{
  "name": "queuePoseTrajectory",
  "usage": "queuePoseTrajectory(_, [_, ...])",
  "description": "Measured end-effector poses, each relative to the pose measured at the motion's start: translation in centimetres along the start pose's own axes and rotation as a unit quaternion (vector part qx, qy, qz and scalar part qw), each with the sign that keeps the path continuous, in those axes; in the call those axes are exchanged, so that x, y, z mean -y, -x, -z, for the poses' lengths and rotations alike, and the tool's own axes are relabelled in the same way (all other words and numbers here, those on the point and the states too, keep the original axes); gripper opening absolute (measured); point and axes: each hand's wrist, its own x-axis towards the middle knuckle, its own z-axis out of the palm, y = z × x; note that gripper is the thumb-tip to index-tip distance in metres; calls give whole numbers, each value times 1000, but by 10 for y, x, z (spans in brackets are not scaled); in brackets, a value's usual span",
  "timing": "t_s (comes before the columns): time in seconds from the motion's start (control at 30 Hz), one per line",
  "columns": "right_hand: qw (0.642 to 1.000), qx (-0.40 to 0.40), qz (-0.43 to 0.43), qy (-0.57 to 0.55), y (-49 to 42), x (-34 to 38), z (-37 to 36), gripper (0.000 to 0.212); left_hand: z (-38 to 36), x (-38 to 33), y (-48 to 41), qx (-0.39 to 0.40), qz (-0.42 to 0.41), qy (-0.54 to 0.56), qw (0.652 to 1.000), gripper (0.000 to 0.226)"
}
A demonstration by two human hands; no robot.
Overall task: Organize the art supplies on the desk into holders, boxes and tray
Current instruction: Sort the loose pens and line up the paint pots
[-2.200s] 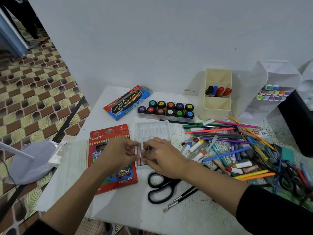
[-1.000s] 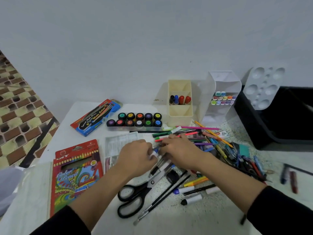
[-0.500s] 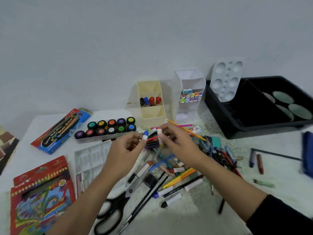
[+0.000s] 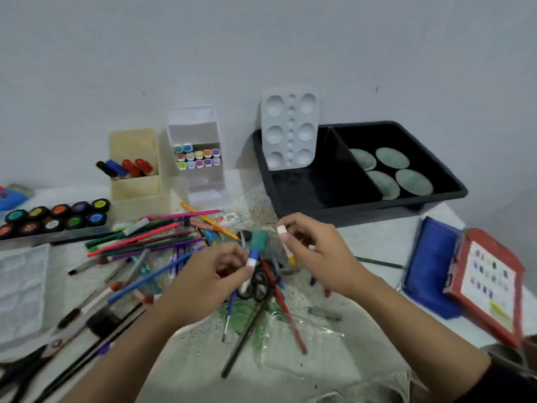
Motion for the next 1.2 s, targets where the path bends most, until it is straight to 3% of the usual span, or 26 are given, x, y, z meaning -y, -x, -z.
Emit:
queuePoseTrajectory(0.1, [996, 78, -38, -28, 23, -21, 34, 7, -35, -11, -4, 87, 7, -44, 995, 17])
queuePoseTrajectory(0.23, [974, 217, 5, 71, 48, -42, 56, 8, -65, -21, -2, 186, -18, -164, 969, 16])
queuePoseTrajectory(0.33, [955, 282, 18, 95, 62, -52, 60, 8, -75, -24, -1, 186, -38, -236, 953, 14])
queuePoseTrajectory(0.47, [937, 318, 63, 134, 72, -61, 56, 10, -78, -26, 4, 164, -35, -254, 953, 15])
queuePoseTrajectory(0.73, [913, 269, 172, 252, 73, -72, 53, 15, -88, -21, 6, 99, -32, -232, 967, 12])
queuePoseTrajectory(0.87, [915, 256, 179, 256, 65, -88, 66, 9, -97, -25, -2, 71, -48, -237, 968, 14])
queuePoseTrajectory(1.0, [914, 234, 181, 278, 53, -100, 82, 17, -107, -31, -15, 68, -30, -209, 975, 16])
queuePoseTrajectory(1.2, [919, 175, 181, 302, 48, -115, 93, 26, -112, -29, -16, 87, -4, -284, 955, 25])
